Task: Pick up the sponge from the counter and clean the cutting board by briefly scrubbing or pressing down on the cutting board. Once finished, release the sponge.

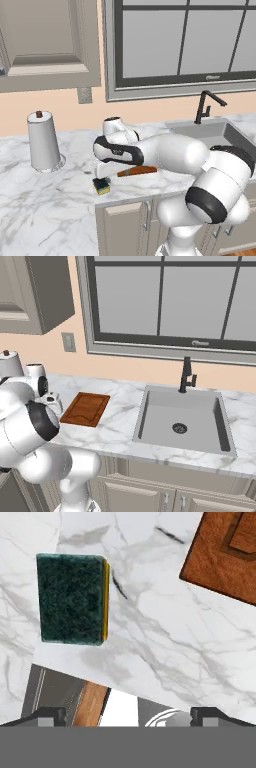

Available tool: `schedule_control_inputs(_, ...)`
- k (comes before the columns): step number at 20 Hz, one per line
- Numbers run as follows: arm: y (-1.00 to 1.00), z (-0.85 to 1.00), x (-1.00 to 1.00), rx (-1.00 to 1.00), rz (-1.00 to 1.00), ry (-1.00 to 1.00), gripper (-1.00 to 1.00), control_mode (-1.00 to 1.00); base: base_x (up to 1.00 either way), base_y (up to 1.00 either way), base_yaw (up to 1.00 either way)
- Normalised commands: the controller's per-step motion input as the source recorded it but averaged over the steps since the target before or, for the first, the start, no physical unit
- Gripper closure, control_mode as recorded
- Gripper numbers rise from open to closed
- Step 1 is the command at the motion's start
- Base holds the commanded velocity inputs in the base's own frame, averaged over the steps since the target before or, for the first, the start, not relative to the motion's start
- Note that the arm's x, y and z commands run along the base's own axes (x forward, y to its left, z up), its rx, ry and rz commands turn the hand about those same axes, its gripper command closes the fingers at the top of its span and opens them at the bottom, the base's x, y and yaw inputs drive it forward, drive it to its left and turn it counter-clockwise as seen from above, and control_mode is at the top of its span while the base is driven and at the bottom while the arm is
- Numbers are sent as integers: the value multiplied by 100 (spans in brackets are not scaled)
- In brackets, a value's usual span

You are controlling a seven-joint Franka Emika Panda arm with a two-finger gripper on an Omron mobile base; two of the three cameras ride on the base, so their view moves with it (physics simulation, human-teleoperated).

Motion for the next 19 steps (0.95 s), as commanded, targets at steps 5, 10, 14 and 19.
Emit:
schedule_control_inputs(5, -51, 34, -90, 0, 4, -11, -100, -100, 0, 0, 0)
schedule_control_inputs(10, -43, 44, -99, 0, 4, -16, -100, -100, 0, 0, 0)
schedule_control_inputs(14, -39, 52, -95, 0, 4, -13, -100, -100, 0, 0, 0)
schedule_control_inputs(19, -53, 49, -78, 0, 2, -16, -100, -100, 0, 0, 0)
